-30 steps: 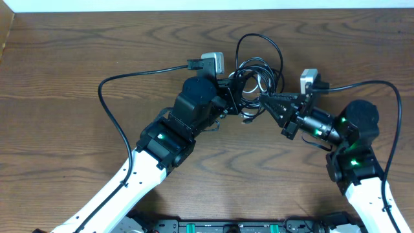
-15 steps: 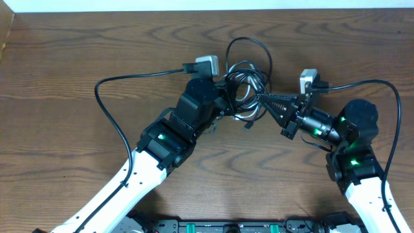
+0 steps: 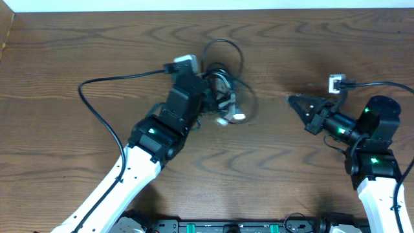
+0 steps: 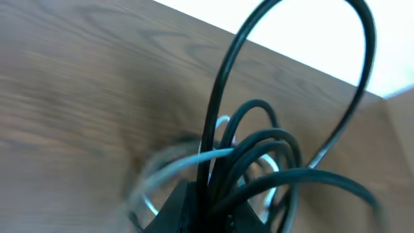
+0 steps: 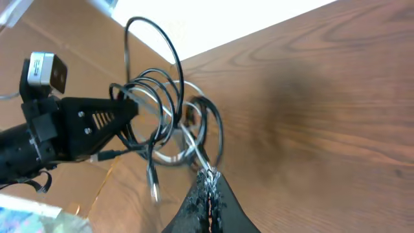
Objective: Untangle cables
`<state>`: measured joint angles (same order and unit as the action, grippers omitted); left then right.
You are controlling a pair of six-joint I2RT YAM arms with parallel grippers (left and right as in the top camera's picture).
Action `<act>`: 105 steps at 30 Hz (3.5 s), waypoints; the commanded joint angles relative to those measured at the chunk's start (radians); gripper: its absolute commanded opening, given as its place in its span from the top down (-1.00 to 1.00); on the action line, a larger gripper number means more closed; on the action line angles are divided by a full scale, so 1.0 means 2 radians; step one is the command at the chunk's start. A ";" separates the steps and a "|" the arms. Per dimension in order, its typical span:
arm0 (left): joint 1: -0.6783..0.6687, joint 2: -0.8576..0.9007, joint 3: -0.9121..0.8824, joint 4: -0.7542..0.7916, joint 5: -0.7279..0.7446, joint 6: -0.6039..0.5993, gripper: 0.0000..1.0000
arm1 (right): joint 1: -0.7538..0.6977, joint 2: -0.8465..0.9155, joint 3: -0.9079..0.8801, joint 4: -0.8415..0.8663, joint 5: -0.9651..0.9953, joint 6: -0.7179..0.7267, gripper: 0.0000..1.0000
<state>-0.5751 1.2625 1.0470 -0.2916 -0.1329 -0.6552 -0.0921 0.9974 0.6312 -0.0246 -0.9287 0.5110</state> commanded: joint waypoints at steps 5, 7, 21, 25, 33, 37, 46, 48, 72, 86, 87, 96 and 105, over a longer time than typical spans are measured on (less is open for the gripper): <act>0.021 -0.006 0.008 -0.018 -0.022 0.002 0.85 | -0.024 -0.002 0.007 -0.024 -0.022 -0.015 0.98; 0.021 -0.008 0.008 -0.018 -0.020 0.002 0.85 | -0.024 -0.002 0.007 -0.023 -0.022 -0.015 0.98; 0.020 -0.014 0.008 0.013 0.050 -0.020 0.85 | -0.023 -0.002 0.007 -0.022 -0.030 -0.015 -0.14; 0.020 -0.014 0.008 0.014 0.050 -0.052 0.85 | -0.022 -0.002 0.007 -0.022 -0.029 -0.015 -0.79; 0.020 -0.014 0.008 0.024 0.076 -0.124 0.85 | -0.022 -0.002 0.007 -0.021 -0.035 -0.014 -0.98; 0.020 -0.014 0.008 0.038 0.100 -0.125 0.85 | -0.022 -0.002 0.007 -0.022 -0.039 -0.006 -0.99; 0.020 -0.014 0.008 0.042 0.100 -0.124 0.85 | 0.004 -0.002 0.007 -0.008 -0.033 -0.020 -0.99; 0.020 -0.014 0.008 0.044 0.100 -0.124 0.85 | 0.012 -0.002 0.007 -0.001 -0.028 -0.021 -0.99; 0.002 -0.014 0.008 0.068 0.101 -0.125 0.85 | 0.100 0.048 0.007 -0.003 0.114 -0.070 -0.93; -0.047 -0.014 0.008 0.105 0.100 -0.124 0.85 | 0.100 0.064 0.007 -0.013 0.213 0.009 -0.63; -0.047 -0.014 0.008 0.105 0.101 -0.124 0.84 | 0.100 0.064 0.007 -0.024 0.233 0.020 -0.61; -0.047 -0.014 0.008 0.104 0.100 -0.124 0.85 | 0.098 0.064 0.007 -0.123 0.392 0.093 -0.49; -0.046 -0.014 0.008 0.100 0.082 -0.092 0.85 | 0.071 0.064 0.007 -0.204 0.482 0.113 -0.47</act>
<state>-0.6708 1.2602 1.0470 -0.1043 0.0715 -0.8841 0.0799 1.1236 0.6338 -0.4053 -0.0845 0.7071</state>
